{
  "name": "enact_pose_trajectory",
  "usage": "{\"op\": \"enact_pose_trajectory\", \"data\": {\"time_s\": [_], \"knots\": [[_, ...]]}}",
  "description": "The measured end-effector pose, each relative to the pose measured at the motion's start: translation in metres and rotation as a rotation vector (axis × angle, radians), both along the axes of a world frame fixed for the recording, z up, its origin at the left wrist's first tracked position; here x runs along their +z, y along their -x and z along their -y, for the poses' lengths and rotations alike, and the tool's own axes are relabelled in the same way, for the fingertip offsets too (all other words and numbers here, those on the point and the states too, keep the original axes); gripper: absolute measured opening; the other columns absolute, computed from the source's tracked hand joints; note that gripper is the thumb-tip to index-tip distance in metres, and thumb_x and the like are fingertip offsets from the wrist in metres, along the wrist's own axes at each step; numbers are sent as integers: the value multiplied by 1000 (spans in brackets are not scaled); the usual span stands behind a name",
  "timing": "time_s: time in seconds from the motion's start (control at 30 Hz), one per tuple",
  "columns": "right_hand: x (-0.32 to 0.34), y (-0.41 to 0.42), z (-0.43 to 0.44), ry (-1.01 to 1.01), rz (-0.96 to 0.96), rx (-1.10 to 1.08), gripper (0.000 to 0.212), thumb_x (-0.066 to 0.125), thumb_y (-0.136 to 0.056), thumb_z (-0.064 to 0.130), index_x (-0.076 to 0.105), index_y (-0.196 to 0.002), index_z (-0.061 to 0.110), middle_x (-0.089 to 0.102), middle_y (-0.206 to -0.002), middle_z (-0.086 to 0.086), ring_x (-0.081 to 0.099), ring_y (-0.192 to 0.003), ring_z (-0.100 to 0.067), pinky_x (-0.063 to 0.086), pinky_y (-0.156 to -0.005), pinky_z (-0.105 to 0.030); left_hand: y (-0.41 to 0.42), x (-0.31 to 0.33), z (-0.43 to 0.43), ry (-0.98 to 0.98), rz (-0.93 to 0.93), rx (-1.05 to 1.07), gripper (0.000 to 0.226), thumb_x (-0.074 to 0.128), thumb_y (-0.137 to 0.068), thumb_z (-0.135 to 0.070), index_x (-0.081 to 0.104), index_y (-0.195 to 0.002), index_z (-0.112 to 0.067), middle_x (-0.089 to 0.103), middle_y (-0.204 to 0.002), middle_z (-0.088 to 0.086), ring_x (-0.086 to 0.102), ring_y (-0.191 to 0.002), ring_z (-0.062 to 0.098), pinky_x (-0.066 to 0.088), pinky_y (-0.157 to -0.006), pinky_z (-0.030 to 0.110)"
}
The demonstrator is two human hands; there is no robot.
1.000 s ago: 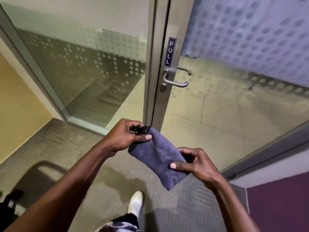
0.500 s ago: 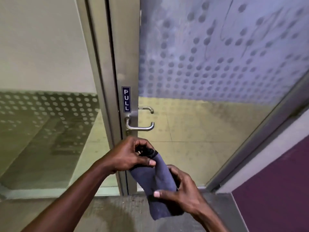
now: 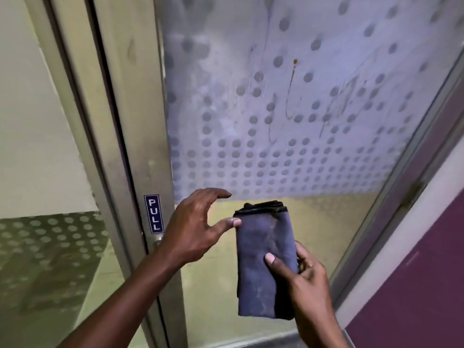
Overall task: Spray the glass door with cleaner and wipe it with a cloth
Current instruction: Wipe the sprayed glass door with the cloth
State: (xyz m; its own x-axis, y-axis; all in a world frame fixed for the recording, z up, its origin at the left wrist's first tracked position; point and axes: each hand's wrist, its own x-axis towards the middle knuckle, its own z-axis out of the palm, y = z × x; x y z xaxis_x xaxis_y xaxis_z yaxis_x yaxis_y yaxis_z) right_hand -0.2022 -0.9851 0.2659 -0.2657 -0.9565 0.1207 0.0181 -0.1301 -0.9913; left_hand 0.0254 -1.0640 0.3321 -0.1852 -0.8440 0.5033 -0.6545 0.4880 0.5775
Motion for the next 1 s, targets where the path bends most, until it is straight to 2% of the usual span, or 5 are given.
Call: {"op": "enact_pose_trajectory", "data": {"time_s": [0.2, 0.33, 0.53, 0.77, 1.0], "knots": [[46, 50, 75, 204, -45, -541, 9, 76, -96, 28, 73, -103, 33, 75, -81, 7, 68, -78, -17, 56, -78, -38, 15, 5, 36, 384, 326, 207, 79, 93, -91, -38, 63, -153, 1, 42, -178, 23, 35, -170, 44, 43, -131, 60], [74, 66, 126, 379, -269, -775, 38, 60, -101, 39, 66, -137, 30, 70, -85, 0, 63, -77, -26, 50, -68, -42, 24, 5, 58, 460, 370, 381, 102, 88, -94, -43, 38, -170, 5, 16, -185, 31, 14, -175, 51, 29, -139, 64], [78, 41, 185, 560, -453, -654, 67, 60, -94, -9, 52, -157, 11, 48, -165, -18, 38, -158, -44, 50, -115, -60, 19, -11, 81, 519, 298, 571, 117, 80, -97, -51, 14, -177, 3, -3, -185, 37, -3, -176, 52, 1, -146, 50], [47, -33, 214, 765, -983, -639, 90, 49, -85, -23, 42, -165, 20, 37, -175, -6, 20, -164, -50, 24, -125, -76, 2, -24, 100, 465, 276, 593, 134, 76, -88, -67, 5, -177, 4, -10, -186, 32, -10, -176, 49, -2, -145, 51], [-5, 1, 213, 826, -1280, -528, 78, 39, -93, -22, 54, -157, 19, 39, -173, -7, 29, -161, -50, 31, -121, -78, -9, -32, 108, 500, 289, 590, 132, 72, -88, -73, 8, -178, -1, -6, -188, 29, -8, -177, 46, -3, -146, 43]]}}
